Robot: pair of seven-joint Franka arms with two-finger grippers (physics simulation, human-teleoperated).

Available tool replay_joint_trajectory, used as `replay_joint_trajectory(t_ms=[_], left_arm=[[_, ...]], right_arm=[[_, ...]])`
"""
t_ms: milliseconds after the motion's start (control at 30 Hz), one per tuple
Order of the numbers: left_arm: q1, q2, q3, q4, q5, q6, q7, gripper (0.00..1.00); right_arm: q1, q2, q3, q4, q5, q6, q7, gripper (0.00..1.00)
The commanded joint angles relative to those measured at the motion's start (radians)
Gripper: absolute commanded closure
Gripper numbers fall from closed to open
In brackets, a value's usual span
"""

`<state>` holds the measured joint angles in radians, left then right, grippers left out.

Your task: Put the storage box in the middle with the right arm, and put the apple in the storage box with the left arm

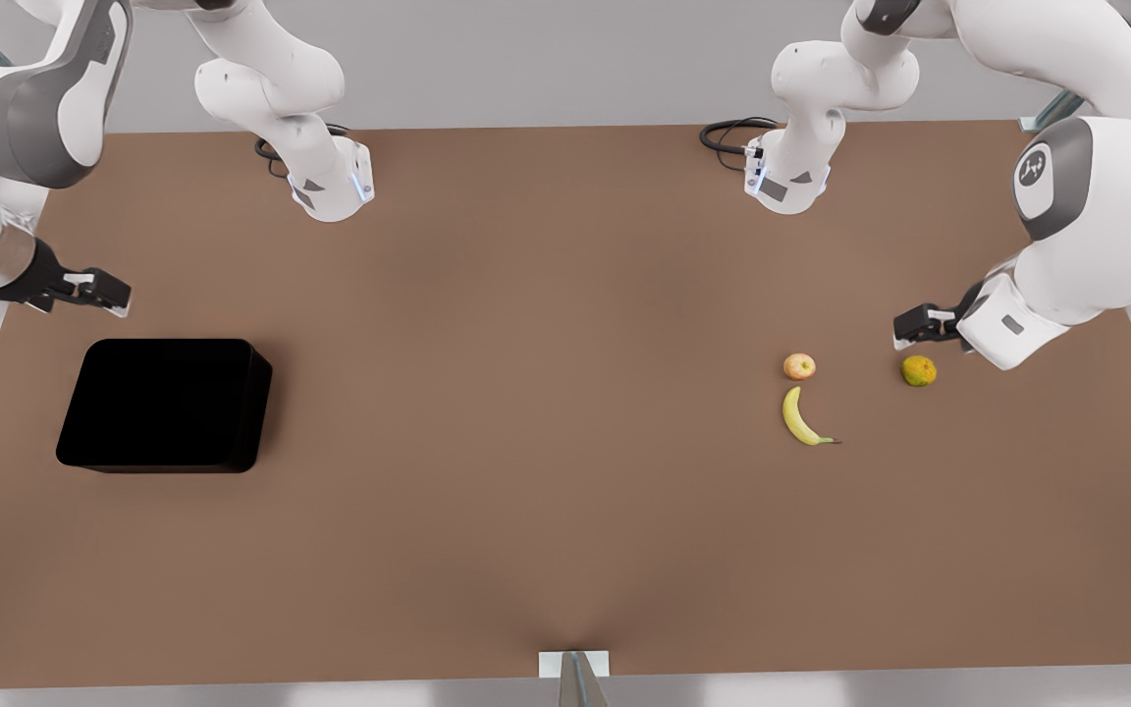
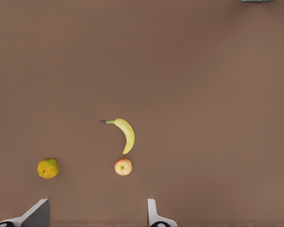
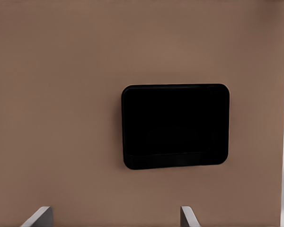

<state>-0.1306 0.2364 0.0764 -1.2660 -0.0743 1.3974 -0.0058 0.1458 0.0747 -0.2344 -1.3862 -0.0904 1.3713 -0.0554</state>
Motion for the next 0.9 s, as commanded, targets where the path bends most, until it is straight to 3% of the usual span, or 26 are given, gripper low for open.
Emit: replay_joint_trajectory(t_ms=[0, 133, 300, 367, 567, 633, 867], left_arm=[[-0.001, -0.002, -0.001, 0.000, -0.001, -0.023, 0.000, 0.00], [-0.001, -0.005, -0.010, 0.004, -0.002, -0.031, -0.003, 0.00], [0.000, -0.003, -0.009, 0.007, -0.002, -0.035, 0.004, 0.00], [0.000, -0.003, -0.009, 0.007, -0.002, -0.051, 0.003, 0.00], [0.000, -0.006, 0.003, 0.008, -0.001, -0.077, 0.003, 0.00], [0.002, -0.003, 0.003, 0.011, 0.001, -0.077, 0.003, 0.00], [0.000, -0.005, 0.003, 0.007, -0.001, -0.092, 0.003, 0.00]], right_arm=[[-0.002, 0.000, -0.002, 0.001, 0.001, 0.009, -0.008, 0.00], [-0.052, 0.057, -0.003, -0.004, -0.035, 0.057, -0.030, 0.00], [-0.258, 0.234, -0.094, -0.045, 0.003, 0.298, -0.472, 0.00], [-0.265, 0.235, -0.186, -0.184, 0.106, 0.431, -0.643, 0.00], [-0.273, 0.177, -0.273, -0.525, 0.213, 0.818, -0.794, 0.00], [-0.270, 0.234, -0.272, -0.527, 0.253, 0.913, -0.797, 0.00], [-0.327, 0.409, -0.273, -0.465, 0.319, 0.937, -0.926, 0.00]])
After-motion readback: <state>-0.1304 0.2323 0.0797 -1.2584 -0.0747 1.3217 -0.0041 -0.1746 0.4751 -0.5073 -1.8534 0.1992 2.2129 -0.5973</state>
